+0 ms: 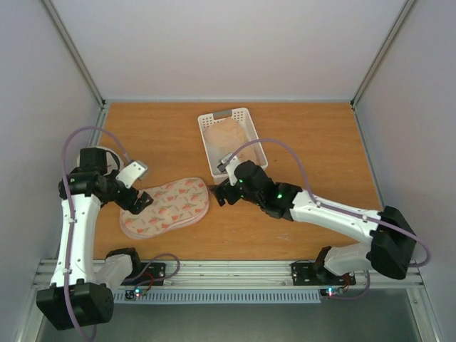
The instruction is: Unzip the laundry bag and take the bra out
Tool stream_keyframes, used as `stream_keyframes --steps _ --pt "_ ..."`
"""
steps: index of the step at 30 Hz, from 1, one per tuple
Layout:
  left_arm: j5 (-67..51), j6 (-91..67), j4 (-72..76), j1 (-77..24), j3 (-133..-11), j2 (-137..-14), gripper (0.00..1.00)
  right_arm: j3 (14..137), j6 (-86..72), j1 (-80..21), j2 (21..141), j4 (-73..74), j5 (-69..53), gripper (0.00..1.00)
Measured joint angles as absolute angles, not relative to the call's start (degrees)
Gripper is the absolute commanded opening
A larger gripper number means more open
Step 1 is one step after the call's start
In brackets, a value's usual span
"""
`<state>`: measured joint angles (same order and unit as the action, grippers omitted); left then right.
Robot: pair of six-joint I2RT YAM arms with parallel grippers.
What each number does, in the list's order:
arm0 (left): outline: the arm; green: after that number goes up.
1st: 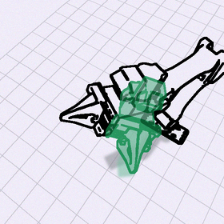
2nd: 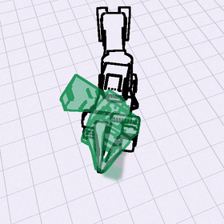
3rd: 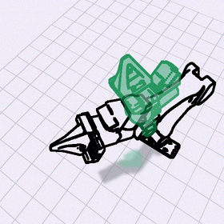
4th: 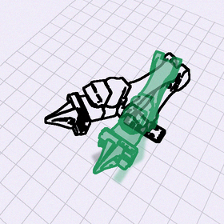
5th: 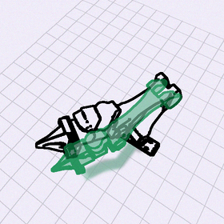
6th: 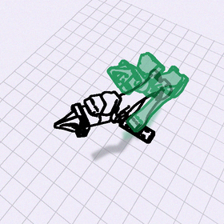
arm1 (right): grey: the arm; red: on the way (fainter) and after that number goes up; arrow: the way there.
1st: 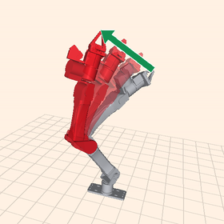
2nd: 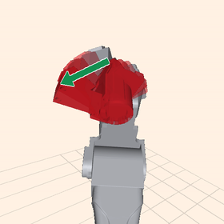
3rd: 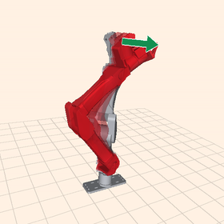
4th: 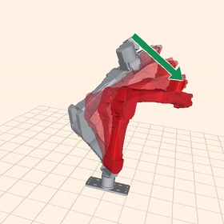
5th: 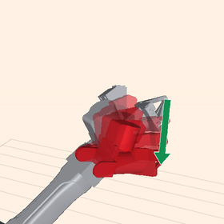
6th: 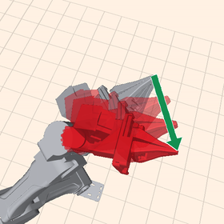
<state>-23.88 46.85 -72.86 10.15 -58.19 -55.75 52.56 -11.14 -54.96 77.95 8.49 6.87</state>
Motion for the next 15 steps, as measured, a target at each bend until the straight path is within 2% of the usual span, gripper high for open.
stream_keyframes --steps 5,15 --pt "-22.13 32.38 -63.55 10.15 -57.19 -54.63 0.99 50.33 -9.82 -51.03 70.08 9.47 12.08 0.98" --pt "-14.92 11.7 -38.81 10.15 -46.54 -56.99 1.0 39.29 -9.34 -21.52 52.66 6.26 9.45 0.98"
